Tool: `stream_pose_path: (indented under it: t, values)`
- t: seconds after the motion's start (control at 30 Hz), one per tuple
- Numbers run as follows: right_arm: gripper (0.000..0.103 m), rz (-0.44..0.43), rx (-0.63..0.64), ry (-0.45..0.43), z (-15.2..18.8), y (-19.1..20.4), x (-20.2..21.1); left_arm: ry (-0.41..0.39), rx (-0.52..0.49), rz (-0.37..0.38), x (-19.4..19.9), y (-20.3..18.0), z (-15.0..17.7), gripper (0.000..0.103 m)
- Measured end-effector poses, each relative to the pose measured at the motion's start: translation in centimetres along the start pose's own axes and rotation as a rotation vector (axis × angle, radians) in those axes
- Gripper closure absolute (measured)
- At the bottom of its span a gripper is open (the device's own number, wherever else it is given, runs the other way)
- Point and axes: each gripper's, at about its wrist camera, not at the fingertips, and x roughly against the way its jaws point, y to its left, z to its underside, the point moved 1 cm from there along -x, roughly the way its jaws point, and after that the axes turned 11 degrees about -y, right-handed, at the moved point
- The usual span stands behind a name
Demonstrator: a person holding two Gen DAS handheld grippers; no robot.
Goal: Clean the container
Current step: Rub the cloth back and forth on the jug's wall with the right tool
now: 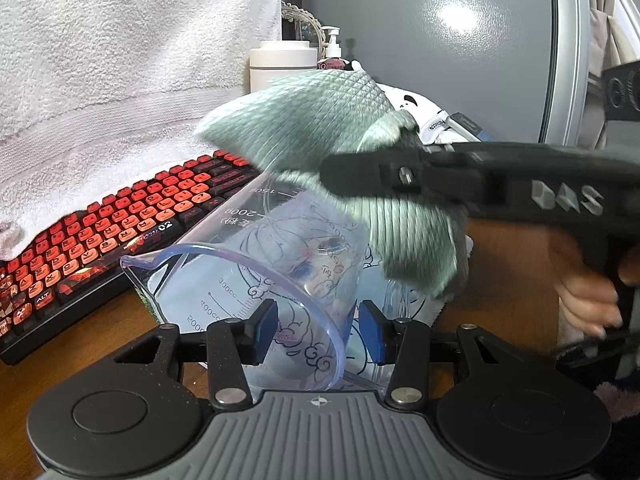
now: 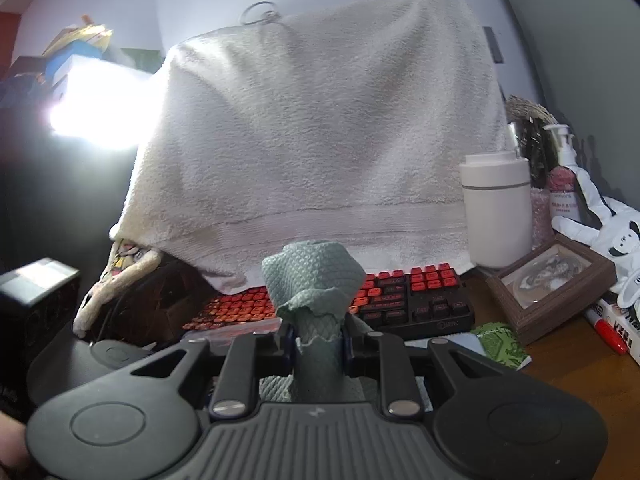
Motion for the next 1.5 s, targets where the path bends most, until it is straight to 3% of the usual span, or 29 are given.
stream_pose_path:
  t: [0.17, 0.3, 0.43, 0.8, 0.97, 1.2, 1.37, 1.5]
  values:
    - [0.082, -0.121, 0.056, 0.006, 0.7, 2.5, 0.7, 0.000, -0.001, 0.000, 0.0, 0.0, 0.0, 0.058]
    - [0.082, -0.150, 0.079, 0.011, 0.8, 3.5, 1.0, 0.000, -0.002, 0.000, 0.0, 0.0, 0.0, 0.058]
    - [0.082, -0.143, 0.055, 0.009, 0.7, 2.5, 0.9, -0.001, -0.002, 0.000, 0.0, -0.1, 0.0, 0.058]
    - [0.082, 0.033, -0.004, -0.002, 0.3, -1.1, 0.5, 0.000, -0.004, -0.001, 0.0, -0.2, 0.0, 0.058]
    - [0.083, 0.006, 0.003, 0.010, 0.5, -0.4, 0.6, 0.000, -0.002, -0.001, 0.1, -0.2, 0.0, 0.058]
    - [0.082, -0.143, 0.065, 0.028, 1.2, 2.8, 1.4, -0.001, -0.004, -0.001, 0.1, -0.2, 0.0, 0.058]
    - [0.082, -0.155, 0.044, 0.030, 1.0, 2.5, 1.4, -0.001, -0.001, 0.000, 0.1, -0.1, 0.0, 0.058]
    - [0.082, -0.097, 0.024, 0.023, 0.8, 1.3, 1.2, -0.001, 0.000, 0.000, 0.1, -0.1, 0.0, 0.058]
